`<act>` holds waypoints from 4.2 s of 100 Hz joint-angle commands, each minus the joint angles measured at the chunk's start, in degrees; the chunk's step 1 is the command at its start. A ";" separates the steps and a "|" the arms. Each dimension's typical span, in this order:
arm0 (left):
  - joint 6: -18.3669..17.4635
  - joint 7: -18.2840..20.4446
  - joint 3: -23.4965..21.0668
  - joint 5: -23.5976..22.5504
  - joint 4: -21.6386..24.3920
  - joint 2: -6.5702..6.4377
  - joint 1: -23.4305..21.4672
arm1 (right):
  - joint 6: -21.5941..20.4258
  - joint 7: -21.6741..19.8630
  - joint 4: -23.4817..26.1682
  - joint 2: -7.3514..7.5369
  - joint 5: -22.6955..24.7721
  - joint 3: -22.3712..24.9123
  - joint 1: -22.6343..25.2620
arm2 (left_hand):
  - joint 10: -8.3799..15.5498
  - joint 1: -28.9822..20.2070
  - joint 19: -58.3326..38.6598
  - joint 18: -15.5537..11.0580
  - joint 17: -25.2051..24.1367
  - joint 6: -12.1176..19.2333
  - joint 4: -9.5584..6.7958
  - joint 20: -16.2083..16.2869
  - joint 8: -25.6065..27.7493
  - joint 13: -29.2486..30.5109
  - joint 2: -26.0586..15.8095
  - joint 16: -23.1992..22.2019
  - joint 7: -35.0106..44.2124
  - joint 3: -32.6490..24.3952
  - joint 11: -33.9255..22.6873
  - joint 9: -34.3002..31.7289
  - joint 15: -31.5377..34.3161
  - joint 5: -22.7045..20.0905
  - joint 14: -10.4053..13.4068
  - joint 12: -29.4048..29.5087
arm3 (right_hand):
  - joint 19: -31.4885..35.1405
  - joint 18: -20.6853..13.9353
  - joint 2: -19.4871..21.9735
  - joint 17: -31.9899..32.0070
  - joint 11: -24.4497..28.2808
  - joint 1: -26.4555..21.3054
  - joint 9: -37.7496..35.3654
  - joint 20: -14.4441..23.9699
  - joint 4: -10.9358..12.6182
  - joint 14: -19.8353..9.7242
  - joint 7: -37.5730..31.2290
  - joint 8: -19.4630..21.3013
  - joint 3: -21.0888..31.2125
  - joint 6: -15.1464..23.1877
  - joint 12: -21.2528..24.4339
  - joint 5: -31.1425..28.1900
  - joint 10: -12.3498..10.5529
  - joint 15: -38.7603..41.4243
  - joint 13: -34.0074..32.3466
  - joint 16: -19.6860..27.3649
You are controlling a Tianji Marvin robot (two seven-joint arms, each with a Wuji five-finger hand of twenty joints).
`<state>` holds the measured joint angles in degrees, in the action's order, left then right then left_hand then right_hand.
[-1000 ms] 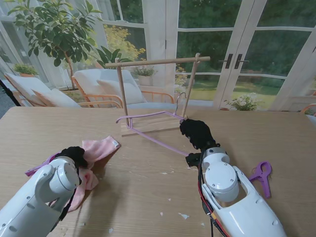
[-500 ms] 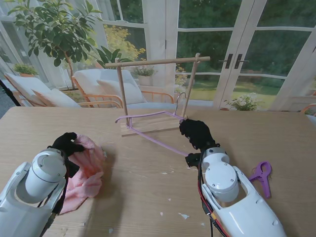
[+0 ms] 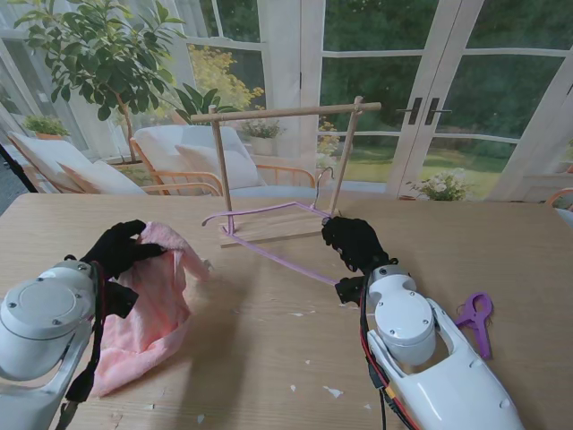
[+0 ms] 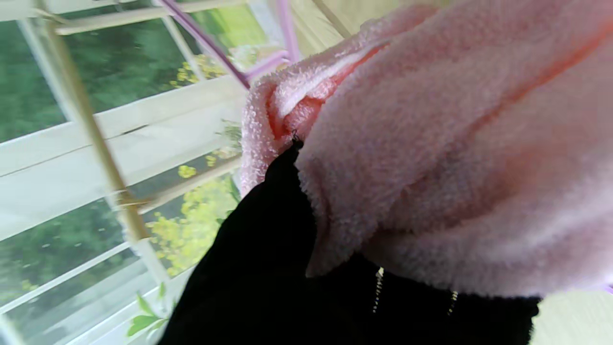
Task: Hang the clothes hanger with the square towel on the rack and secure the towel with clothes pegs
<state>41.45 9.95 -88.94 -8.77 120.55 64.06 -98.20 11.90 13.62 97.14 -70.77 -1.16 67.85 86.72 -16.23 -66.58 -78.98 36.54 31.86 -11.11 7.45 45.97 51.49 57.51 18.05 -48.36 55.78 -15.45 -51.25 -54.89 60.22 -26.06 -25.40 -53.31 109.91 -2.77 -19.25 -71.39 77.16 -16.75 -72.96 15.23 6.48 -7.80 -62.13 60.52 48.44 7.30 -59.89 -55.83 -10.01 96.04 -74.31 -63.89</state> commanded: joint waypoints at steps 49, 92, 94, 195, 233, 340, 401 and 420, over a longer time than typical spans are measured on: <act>5.87 1.84 2.75 12.80 8.42 0.69 9.72 | 6.90 -2.74 2.61 -0.92 -6.72 -0.66 -0.86 | 1.25 -7.39 -11.16 1.02 6.72 2.82 -3.87 5.67 2.45 6.29 -3.90 -6.54 4.30 -1.79 -7.10 -2.54 9.44 0.98 0.26 -4.77 | 10.07 -4.55 3.47 -0.47 8.62 -5.58 -5.30 60.36 4.70 2.68 -1.45 1.02 3.11 -5.79 0.20 -2.86 2.46 9.12 -0.94 -4.39; 8.20 -1.48 14.68 13.27 2.67 2.49 19.66 | 11.07 -2.05 6.53 -2.04 -18.27 0.27 -0.46 | 1.22 -7.39 -8.12 1.26 3.50 2.76 -3.48 6.68 2.47 4.08 -4.42 -6.57 4.09 -2.22 -5.93 -1.65 6.79 1.05 -0.92 -4.71 | 10.07 -3.43 3.45 -0.36 9.07 -6.81 -4.54 60.28 3.76 3.35 -1.30 0.94 2.49 -7.14 0.58 -2.41 3.98 9.04 -0.94 -4.36; 8.04 -1.44 15.25 12.73 2.26 2.45 19.97 | 11.25 -1.96 6.75 -2.09 -18.77 0.39 -0.40 | 1.31 -7.39 -8.03 1.28 3.46 2.76 -3.45 6.71 2.47 3.98 -4.44 -6.55 4.08 -2.21 -5.87 -1.63 6.67 1.05 -0.91 -4.69 | 10.07 -3.32 3.46 -0.36 9.10 -6.87 -4.53 60.27 3.71 3.44 -1.28 0.94 2.43 -7.21 0.60 -2.35 4.09 9.04 -0.94 -4.35; 1.36 -5.19 29.57 0.93 -7.47 3.64 25.92 | 14.63 -1.13 11.04 -2.76 -28.60 1.10 -0.51 | -1.19 -7.37 5.71 1.27 -5.77 2.79 -2.50 -1.81 -0.77 -4.21 -2.45 2.49 2.56 -5.12 8.85 -0.09 -13.27 -0.98 -7.04 3.82 | 10.07 -0.72 3.62 -0.10 10.13 -9.52 -3.37 60.65 2.67 5.05 -1.16 0.86 0.69 -9.67 1.38 -1.56 6.50 9.40 -0.82 -4.13; -2.39 1.11 32.48 -10.88 -9.12 0.57 27.62 | 14.17 -2.45 12.77 -2.20 -28.36 1.94 0.07 | 1.27 15.44 2.20 -0.33 -11.14 2.16 0.94 6.30 -18.91 -13.78 7.85 -3.11 -15.90 -25.82 18.48 8.26 -8.17 -4.01 -3.60 6.62 | 10.07 -0.29 3.68 -0.07 10.40 -10.04 -3.50 61.32 2.89 5.06 -1.10 0.87 0.32 -10.21 1.65 -1.72 6.96 9.50 -0.81 -4.59; -8.52 14.93 35.31 -26.94 -7.74 -3.75 31.59 | 13.98 -1.96 12.12 -2.38 -28.43 1.85 -0.41 | 9.35 32.20 54.21 -20.48 -40.17 1.73 0.23 19.27 -30.65 -58.00 21.22 -2.27 -39.77 -41.00 39.24 46.38 -53.49 11.58 12.35 22.91 | 10.07 -0.24 3.40 -0.07 10.55 -10.01 -3.69 61.44 3.18 5.07 -1.04 0.98 0.52 -10.32 1.82 -1.94 7.15 9.44 -0.83 -4.89; -11.94 16.76 19.36 -26.24 1.61 -4.83 16.36 | 15.32 -2.46 14.12 -2.03 -26.94 3.58 0.27 | 5.99 32.13 37.23 -15.38 -38.28 -1.28 -0.95 9.66 -27.27 -48.62 7.99 -1.73 -35.12 -27.52 26.67 37.13 -49.43 2.12 7.18 22.50 | 10.07 -0.51 3.58 -0.11 10.59 -9.95 -3.70 61.38 3.32 4.78 -1.00 1.06 0.36 -10.19 1.83 -1.94 6.98 9.41 -0.85 -4.95; -12.75 18.68 15.42 -27.19 0.28 -5.36 12.20 | 15.40 -2.70 15.17 -1.91 -26.93 3.59 0.43 | 5.83 31.38 35.82 -15.11 -38.22 -1.36 -1.04 7.29 -25.94 -50.18 7.63 -0.53 -33.12 -27.37 26.76 36.65 -45.34 1.73 6.98 22.46 | 10.07 -0.65 3.61 -0.12 10.59 -10.02 -3.70 61.34 3.43 4.72 -0.97 1.09 0.29 -10.23 1.83 -1.94 6.97 9.40 -0.85 -4.96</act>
<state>27.97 27.74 -73.57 -36.72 122.48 59.20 -85.23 27.18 11.85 111.22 -72.30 -27.87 71.52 86.87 -9.56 -34.60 -41.24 20.63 -6.12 -12.66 7.50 54.43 25.14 7.97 26.93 -49.79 22.64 -43.56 -24.27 -18.03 13.20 -24.12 -18.34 -31.44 109.94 1.81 -18.28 -71.12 79.60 -25.25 -72.89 15.23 6.49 -4.06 -61.72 60.54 47.56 2.57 -57.71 -55.41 -6.17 96.53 -74.31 -66.06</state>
